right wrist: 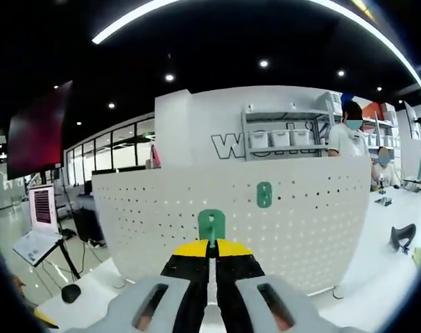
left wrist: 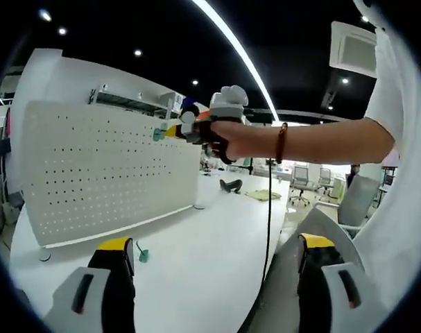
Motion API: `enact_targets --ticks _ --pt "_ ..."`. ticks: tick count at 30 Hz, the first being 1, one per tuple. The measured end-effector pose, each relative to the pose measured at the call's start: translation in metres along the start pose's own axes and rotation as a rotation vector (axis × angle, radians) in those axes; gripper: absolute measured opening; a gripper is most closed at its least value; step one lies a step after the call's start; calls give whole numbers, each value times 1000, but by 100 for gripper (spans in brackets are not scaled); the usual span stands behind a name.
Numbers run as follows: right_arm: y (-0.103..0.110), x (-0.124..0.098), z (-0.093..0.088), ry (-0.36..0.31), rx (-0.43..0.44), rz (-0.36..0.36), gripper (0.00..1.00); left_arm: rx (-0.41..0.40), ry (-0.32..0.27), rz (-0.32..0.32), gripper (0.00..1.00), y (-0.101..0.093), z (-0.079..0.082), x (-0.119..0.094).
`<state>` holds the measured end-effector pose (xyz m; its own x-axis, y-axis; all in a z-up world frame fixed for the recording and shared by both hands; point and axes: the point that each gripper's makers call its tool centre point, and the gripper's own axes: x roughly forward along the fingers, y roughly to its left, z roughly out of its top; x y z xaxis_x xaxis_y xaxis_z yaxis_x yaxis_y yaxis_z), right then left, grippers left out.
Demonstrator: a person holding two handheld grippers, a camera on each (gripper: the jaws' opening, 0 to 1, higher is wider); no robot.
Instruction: Insert the hook assembly into the mounting plate slot until the hook locks in place.
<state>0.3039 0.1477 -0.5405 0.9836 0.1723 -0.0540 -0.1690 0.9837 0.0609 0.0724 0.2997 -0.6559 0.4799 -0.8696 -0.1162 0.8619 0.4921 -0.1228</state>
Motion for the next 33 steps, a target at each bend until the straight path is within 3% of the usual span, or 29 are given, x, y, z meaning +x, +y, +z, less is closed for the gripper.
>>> enact_targets --ticks 16,18,33 --pt "-9 26 3 13 16 -14 1 -28 -13 -16 100 6 -1 6" --pt "-10 31 4 11 10 -16 1 4 13 -14 100 7 -6 6" --pt "-17 52 7 11 0 -29 1 -7 23 -12 100 13 -12 7"
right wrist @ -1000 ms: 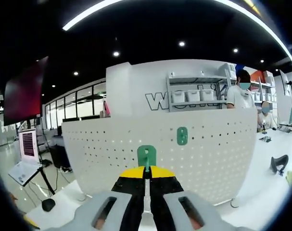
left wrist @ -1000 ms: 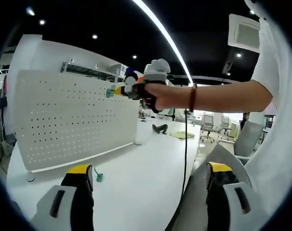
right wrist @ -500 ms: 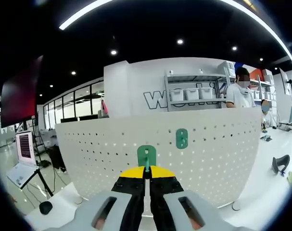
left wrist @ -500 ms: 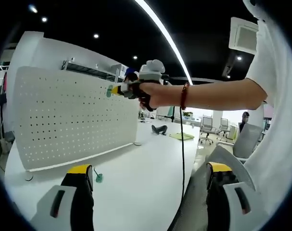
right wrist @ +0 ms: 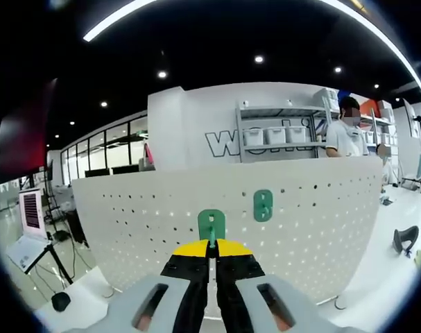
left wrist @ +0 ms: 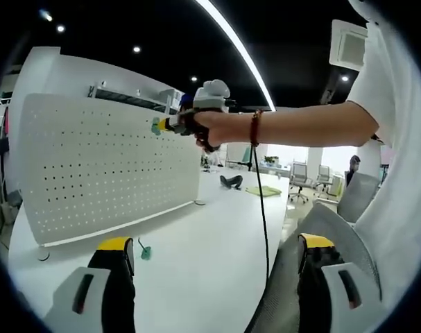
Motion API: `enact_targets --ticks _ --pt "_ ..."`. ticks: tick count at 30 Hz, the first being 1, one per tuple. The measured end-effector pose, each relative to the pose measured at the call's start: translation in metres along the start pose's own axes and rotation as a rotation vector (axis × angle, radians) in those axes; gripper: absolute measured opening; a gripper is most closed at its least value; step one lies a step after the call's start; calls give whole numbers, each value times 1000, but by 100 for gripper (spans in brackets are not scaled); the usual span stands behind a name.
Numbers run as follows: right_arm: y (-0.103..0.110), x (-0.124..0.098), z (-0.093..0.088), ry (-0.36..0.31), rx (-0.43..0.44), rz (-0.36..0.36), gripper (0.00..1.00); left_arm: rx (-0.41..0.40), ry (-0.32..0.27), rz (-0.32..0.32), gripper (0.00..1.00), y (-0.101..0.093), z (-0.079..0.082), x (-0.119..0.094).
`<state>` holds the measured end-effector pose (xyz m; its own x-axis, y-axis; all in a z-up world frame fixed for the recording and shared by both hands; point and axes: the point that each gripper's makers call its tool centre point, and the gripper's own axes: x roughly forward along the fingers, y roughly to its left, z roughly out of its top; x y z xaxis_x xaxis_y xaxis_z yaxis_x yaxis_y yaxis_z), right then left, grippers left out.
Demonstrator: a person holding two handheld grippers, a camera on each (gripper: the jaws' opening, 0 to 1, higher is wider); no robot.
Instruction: Insert the hook assembly into the mounting plate slot until the hook locks in place.
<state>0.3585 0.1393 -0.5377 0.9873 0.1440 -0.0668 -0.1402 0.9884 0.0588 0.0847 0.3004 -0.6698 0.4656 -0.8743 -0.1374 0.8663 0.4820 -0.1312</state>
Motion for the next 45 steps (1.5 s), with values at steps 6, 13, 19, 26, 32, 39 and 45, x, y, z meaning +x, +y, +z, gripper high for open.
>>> enact_targets --ticks 6,13,19,26,32,39,45 --pt "-3 6 3 -5 2 -11 1 16 -3 -9 100 -3 1 0" --pt "-7 15 8 -10 7 -16 1 13 3 2 100 1 -1 -2" --pt "-8 24 11 -10 -4 -26 1 15 8 9 99 4 -3 -2" --pt "-12 33 9 2 26 -27 1 13 19 7 99 6 -7 -2" --pt "-14 38 12 3 1 -38 1 6 33 14 97 10 -11 -4" --pt "-15 45 16 6 -4 -44 1 -3 24 19 98 12 -8 -2" --pt "-16 50 15 22 -11 -45 1 -4 25 19 98 13 -8 -2"
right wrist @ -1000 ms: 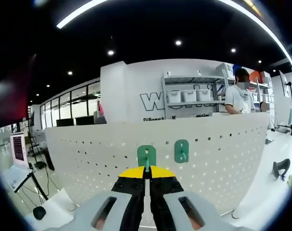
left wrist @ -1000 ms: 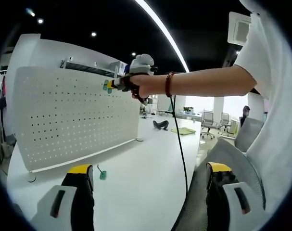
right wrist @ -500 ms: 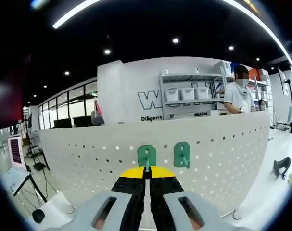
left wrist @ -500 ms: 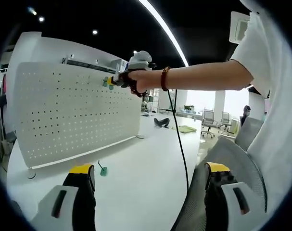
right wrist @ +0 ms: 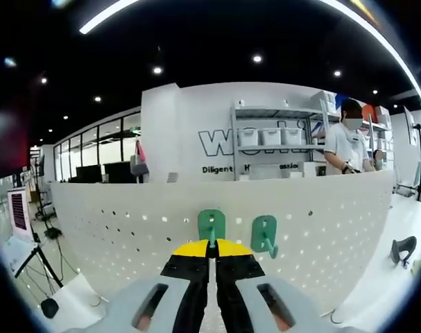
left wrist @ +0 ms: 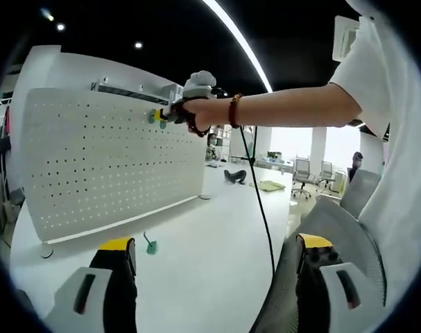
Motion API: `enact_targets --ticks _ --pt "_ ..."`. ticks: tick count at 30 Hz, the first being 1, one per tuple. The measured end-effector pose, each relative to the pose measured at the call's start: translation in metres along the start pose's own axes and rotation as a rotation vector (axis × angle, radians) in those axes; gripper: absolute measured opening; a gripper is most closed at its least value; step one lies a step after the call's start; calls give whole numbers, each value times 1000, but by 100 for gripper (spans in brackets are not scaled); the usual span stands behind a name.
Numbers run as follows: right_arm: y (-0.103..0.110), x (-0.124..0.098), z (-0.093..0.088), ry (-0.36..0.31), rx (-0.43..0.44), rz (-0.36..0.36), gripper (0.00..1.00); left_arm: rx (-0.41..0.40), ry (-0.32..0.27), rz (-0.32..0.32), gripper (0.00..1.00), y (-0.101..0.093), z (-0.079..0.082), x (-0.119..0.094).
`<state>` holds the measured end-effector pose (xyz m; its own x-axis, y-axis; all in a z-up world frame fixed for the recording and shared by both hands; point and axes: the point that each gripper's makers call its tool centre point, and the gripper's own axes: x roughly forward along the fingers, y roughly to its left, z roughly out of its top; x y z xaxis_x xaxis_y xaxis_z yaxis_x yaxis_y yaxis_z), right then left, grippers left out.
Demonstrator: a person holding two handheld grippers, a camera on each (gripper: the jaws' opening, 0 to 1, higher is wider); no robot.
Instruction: Insert the hook assembly into the mounting plate slot until the hook locks in place.
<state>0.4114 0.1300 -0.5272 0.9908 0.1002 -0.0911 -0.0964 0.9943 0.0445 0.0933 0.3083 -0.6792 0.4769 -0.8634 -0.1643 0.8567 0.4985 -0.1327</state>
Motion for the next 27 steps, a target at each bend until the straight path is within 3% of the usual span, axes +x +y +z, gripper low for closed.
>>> enact_targets --ticks 11,19,22,27 --pt "-2 5 -7 40 12 -3 1 -10 2 12 97 5 -1 0" --pt "-1 7 -8 75 -23 -27 0 -20 1 23 97 7 -3 -3" --pt "3 7 -9 106 -97 -38 0 -24 6 22 97 6 -4 -3" --pt "4 5 -12 125 -81 -49 1 -19 17 12 97 4 -5 -1"
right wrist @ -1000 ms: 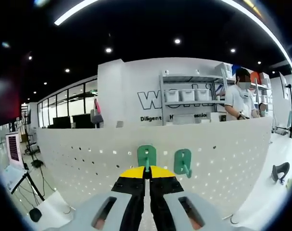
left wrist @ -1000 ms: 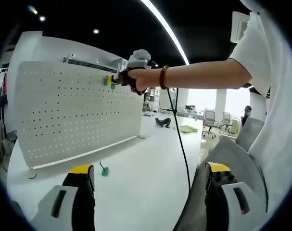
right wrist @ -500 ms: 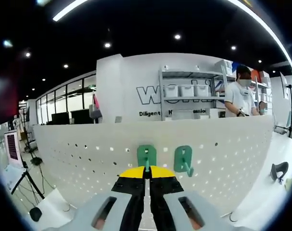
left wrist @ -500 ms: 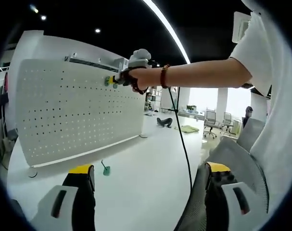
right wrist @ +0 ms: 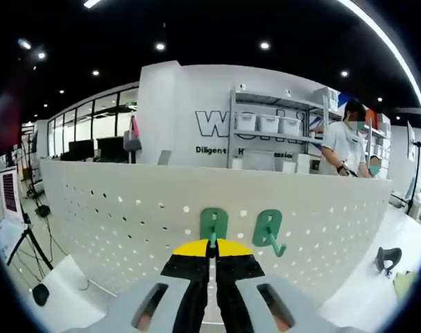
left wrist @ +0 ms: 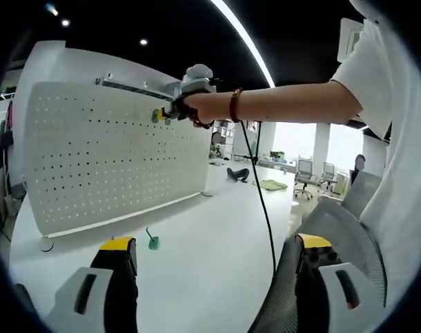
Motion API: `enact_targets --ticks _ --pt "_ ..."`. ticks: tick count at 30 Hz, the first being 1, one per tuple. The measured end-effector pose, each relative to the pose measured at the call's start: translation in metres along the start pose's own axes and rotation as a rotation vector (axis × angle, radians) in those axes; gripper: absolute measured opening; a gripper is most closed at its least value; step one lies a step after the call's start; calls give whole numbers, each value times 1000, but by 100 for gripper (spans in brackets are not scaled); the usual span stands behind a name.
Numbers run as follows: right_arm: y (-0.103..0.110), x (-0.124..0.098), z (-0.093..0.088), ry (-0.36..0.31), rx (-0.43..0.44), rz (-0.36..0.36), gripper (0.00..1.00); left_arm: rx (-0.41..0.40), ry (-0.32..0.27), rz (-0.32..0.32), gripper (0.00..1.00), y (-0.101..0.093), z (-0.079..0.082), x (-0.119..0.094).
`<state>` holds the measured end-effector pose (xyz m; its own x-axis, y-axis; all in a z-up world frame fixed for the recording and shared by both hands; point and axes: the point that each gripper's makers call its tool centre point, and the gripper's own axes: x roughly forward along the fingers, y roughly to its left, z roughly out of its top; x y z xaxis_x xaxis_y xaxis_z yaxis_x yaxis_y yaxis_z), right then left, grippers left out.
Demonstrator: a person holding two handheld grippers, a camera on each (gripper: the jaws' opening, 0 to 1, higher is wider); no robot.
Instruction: Insert the hook assembly into the mounting plate slot until the hook locks in place.
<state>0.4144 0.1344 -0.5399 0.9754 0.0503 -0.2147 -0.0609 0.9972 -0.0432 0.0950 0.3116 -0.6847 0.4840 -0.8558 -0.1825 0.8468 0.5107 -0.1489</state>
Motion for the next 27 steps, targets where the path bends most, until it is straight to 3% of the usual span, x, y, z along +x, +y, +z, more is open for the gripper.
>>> enact_targets --ticks 8,15,24,27 --pt "2 -7 -2 -6 -52 20 2 11 -5 -9 97 -2 5 2" --pt "8 -17 -10 8 -42 72 6 12 -13 -21 96 -4 6 4" --pt "5 -37 -14 -4 -36 89 11 22 -17 -59 95 -8 7 10" --pt "7 -42 -23 -1 -33 106 12 21 -1 -73 93 -11 8 14"
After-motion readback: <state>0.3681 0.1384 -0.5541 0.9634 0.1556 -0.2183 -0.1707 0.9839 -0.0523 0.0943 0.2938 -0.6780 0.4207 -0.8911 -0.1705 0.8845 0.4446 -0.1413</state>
